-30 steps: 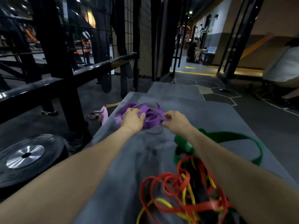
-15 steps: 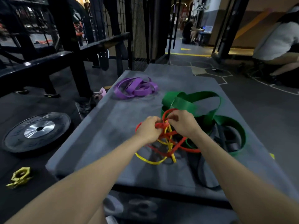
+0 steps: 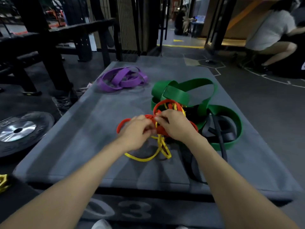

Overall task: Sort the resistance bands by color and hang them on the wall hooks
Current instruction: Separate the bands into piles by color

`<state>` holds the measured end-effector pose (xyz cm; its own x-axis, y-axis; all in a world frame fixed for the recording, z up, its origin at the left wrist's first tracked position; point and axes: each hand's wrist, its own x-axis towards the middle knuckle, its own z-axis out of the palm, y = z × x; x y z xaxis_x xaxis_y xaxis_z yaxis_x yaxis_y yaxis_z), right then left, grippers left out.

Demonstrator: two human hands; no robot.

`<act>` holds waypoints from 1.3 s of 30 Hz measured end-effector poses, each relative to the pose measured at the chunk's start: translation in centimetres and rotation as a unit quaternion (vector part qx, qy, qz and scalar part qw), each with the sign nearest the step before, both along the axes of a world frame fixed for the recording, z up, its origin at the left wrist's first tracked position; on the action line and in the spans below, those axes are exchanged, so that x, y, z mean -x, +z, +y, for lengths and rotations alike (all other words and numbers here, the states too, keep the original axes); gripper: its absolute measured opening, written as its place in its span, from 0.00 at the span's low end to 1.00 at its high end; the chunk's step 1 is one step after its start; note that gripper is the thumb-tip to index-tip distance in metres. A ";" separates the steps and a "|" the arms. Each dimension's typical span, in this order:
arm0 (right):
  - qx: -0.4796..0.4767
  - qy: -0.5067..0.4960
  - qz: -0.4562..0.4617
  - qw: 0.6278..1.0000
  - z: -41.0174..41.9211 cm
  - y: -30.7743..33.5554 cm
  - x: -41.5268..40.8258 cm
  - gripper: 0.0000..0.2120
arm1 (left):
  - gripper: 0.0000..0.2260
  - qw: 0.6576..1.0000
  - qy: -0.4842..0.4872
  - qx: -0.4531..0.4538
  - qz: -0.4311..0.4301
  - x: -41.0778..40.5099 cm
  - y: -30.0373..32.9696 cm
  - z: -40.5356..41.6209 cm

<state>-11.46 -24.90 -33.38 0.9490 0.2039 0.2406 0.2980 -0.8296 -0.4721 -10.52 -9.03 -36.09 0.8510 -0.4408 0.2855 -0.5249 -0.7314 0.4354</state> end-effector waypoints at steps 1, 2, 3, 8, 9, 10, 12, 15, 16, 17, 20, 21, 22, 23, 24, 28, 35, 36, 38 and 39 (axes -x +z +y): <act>0.004 -0.002 0.002 1.000 -0.1 -0.1 -0.1 0.18 | 0.07 0.999 0.009 0.044 -0.003 -0.3 0.5 0.6; -0.002 -0.003 0.008 1.000 -0.3 -0.1 -0.2 0.20 | 0.07 0.996 0.028 0.082 -0.002 -0.7 0.9 1.3; -0.014 0.001 0.016 1.000 -0.5 0.0 -0.3 0.21 | 0.07 0.992 0.057 0.115 0.002 -1.0 1.3 1.9; 0.000 0.024 0.059 0.998 -0.3 0.4 -0.2 0.20 | 0.11 0.903 0.141 0.390 0.113 -1.4 2.8 3.1; 0.008 0.019 0.051 0.998 0.0 0.5 -0.2 0.20 | 0.12 0.877 0.149 0.438 0.135 -1.2 3.0 3.0; 0.006 0.012 0.043 0.999 0.4 0.5 -0.3 0.20 | 0.13 0.854 0.158 0.474 0.148 -0.9 3.2 3.0; 0.000 0.000 0.017 1.000 1.0 0.8 -0.4 0.18 | 0.13 0.809 0.171 0.538 0.164 -0.6 3.7 3.3; -0.021 -0.019 -0.030 0.999 2.0 1.1 -0.6 0.18 | 0.13 0.741 0.178 0.615 0.205 -0.6 4.0 4.0; -0.038 -0.025 -0.036 0.998 2.3 1.1 -0.7 0.17 | 0.13 0.737 0.181 0.619 0.204 -0.6 3.9 4.3; -0.059 -0.030 -0.038 0.997 2.6 1.1 -0.8 0.14 | 0.13 0.745 0.189 0.609 0.195 -0.8 3.7 4.6; -0.142 -0.041 -0.032 0.988 3.2 1.0 -1.4 0.09 | 0.13 0.757 0.208 0.598 0.162 -1.5 3.0 5.7; -0.176 -0.042 -0.031 0.983 3.3 1.1 -1.8 0.08 | 0.13 0.750 0.216 0.604 0.159 -1.7 2.8 6.2; -0.198 -0.039 -0.032 0.979 3.5 1.3 -2.0 0.06 | 0.13 0.742 0.222 0.613 0.157 -1.8 2.7 6.6; -0.206 -0.028 -0.033 0.977 3.7 1.5 -2.1 0.04 | 0.13 0.729 0.225 0.626 0.159 -1.9 2.8 6.9; -0.197 -0.012 -0.032 0.980 4.0 1.8 -2.2 0.04 | 0.13 0.707 0.224 0.649 0.167 -1.8 3.1 7.2; -0.036 0.033 -0.008 0.999 5.0 1.4 -2.6 0.11 | 0.13 0.570 0.209 0.767 0.207 -2.1 4.0 8.5; 0.045 -0.006 0.020 0.999 6.4 -0.8 -3.6 0.19 | 0.14 0.514 0.250 0.804 0.165 -2.8 3.5 11.0; 0.070 -0.019 0.024 0.997 6.6 -1.1 -3.6 0.23 | 0.14 0.508 0.251 0.808 0.162 -2.8 3.6 11.3; 0.146 -0.057 0.023 0.987 7.0 -1.6 -3.3 0.23 | 0.14 0.521 0.255 0.799 0.161 -2.8 3.5 11.5; 0.189 -0.068 0.015 0.979 7.2 -1.9 -3.2 0.21 | 0.15 0.546 0.264 0.779 0.157 -2.7 3.4 11.5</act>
